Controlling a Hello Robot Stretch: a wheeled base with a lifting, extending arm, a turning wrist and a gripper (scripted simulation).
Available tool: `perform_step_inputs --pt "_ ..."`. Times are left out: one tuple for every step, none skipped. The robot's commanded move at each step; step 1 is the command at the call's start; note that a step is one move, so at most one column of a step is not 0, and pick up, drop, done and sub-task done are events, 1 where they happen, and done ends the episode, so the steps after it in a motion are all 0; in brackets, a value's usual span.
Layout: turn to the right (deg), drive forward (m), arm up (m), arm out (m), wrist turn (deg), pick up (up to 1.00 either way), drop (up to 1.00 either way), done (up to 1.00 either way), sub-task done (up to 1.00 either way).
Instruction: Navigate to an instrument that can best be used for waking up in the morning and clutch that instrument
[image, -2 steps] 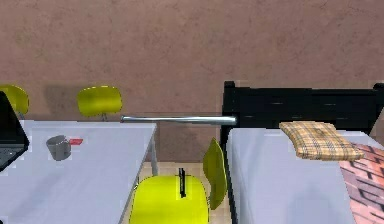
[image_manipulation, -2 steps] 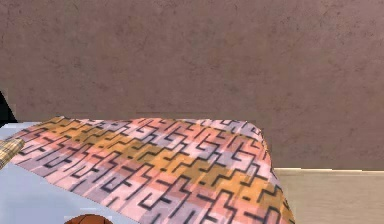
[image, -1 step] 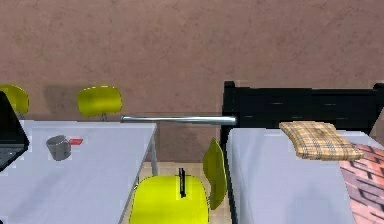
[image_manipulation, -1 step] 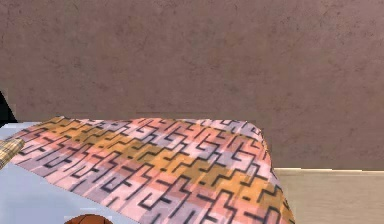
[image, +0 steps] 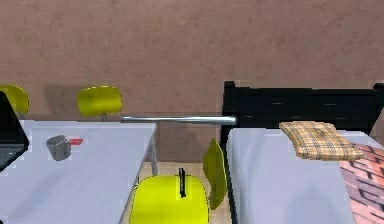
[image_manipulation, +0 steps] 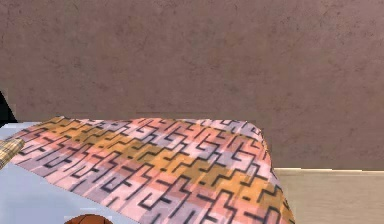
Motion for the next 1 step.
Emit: perform_step_inputs --pt "45.0 0.00 0.00 0.00 0.0 0.00 0.00 0.00 0.00"
